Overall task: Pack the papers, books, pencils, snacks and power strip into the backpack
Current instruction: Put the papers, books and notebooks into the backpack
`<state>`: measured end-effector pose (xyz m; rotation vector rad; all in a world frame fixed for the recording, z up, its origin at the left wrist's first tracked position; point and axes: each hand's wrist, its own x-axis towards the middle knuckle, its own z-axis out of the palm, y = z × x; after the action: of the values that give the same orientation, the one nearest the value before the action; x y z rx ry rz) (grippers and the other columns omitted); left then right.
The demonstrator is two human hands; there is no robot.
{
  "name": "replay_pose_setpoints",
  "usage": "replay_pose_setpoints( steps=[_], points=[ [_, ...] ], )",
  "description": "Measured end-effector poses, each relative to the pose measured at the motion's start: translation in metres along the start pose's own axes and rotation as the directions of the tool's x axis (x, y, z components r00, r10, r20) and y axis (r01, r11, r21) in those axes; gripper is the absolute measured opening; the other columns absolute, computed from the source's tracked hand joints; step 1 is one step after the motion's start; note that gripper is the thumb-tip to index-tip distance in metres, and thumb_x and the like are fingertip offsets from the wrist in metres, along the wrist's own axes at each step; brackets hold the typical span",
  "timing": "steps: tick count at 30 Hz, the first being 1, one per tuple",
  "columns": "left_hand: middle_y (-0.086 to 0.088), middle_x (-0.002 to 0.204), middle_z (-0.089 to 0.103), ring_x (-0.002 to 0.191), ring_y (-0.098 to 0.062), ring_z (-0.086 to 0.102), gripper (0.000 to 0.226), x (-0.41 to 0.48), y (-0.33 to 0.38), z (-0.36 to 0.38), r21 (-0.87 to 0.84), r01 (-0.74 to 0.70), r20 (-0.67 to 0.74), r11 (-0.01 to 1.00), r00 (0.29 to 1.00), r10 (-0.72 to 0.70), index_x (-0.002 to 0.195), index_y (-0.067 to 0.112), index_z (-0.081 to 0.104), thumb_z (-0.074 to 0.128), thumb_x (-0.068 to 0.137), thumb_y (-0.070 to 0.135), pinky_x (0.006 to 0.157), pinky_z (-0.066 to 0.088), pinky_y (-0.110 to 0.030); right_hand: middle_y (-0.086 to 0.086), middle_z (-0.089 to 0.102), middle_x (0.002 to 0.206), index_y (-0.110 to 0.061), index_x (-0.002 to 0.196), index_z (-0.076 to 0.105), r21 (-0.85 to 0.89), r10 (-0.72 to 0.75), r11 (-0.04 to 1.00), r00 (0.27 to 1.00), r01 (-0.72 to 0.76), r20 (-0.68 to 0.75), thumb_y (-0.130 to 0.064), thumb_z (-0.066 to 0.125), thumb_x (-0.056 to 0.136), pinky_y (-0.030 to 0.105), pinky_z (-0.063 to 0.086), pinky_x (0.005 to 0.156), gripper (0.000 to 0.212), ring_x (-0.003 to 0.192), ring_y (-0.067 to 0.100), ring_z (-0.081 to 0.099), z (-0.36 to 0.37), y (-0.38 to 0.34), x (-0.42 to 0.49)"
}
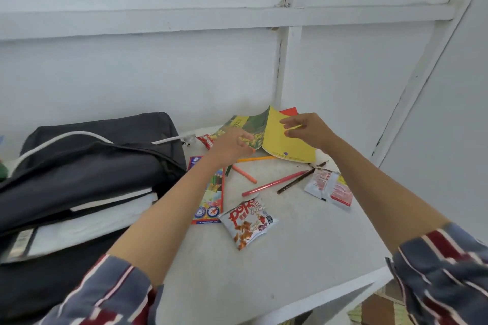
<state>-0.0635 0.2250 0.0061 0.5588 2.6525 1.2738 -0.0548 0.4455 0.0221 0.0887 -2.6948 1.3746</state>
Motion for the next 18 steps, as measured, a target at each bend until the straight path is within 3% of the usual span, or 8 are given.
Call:
replay_pose_setpoints(
  steps=[4,9,11,15,18],
  points=[
    [0.003,0.133,0.051,0.102,-0.011,0.056,0.032,0.013,-0.004,0.007,0.004,0.030,-0.007,1.000,1.000,-0.030,0.116,0.020,0.059,0.066,0.084,0.020,0.075,0.042,-0.023,0.014,0.062,0.116,-0.013,0.117,0.064,0.013,0.002,1.000,0.999,-0.003,0.035,-0.003,0.066,0.083,0.026,0.042,0.079,0.036,0.095,0.017,0.057,-0.005,0.013,0.028],
    [0.004,0.134,0.049,0.095,-0.017,0.062,0.030,0.024,0.003,0.013,0.015,0.120,-0.008,0.993,0.993,-0.120,0.115,0.022,0.058,0.062,0.086,0.019,0.065,0.054,-0.029,0.012,0.060,0.121,-0.013,0.120,0.062,0.018,-0.022,1.000,0.997,0.020,0.080,-0.004,0.065,0.084,0.027,0.044,0.085,0.038,0.103,0.018,0.058,-0.014,0.028,0.068],
    [0.004,0.124,0.052,0.084,-0.014,0.062,0.028,0.029,0.005,0.015,0.017,0.170,0.004,0.985,0.985,-0.170,0.114,0.023,0.057,0.060,0.087,0.019,0.060,0.053,-0.025,0.013,0.060,0.122,-0.011,0.122,0.061,0.032,-0.043,0.999,0.994,0.040,0.101,-0.003,0.064,0.084,0.026,0.044,0.087,0.039,0.110,0.018,0.057,-0.014,0.035,0.081],
    [0.001,0.085,0.064,0.072,-0.015,0.063,0.022,0.037,0.009,0.022,-0.024,0.306,0.014,0.952,0.952,-0.305,0.110,0.023,0.055,0.058,0.089,0.016,0.061,0.052,-0.024,0.011,0.058,0.125,-0.010,0.122,0.060,0.048,-0.071,0.997,0.984,0.064,0.162,-0.001,0.062,0.085,0.024,0.043,0.085,0.038,0.115,0.021,0.055,-0.015,0.047,0.107],
    [-0.004,0.080,0.064,0.069,-0.019,0.063,0.021,0.040,0.008,0.028,-0.050,0.361,0.004,0.931,0.933,-0.361,0.111,0.018,0.055,0.058,0.090,0.013,0.061,0.052,-0.027,0.008,0.058,0.126,-0.013,0.121,0.062,0.028,-0.095,0.995,0.974,0.091,0.207,-0.005,0.062,0.086,0.023,0.043,0.084,0.036,0.113,0.023,0.055,-0.016,0.057,0.129]
  ],
)
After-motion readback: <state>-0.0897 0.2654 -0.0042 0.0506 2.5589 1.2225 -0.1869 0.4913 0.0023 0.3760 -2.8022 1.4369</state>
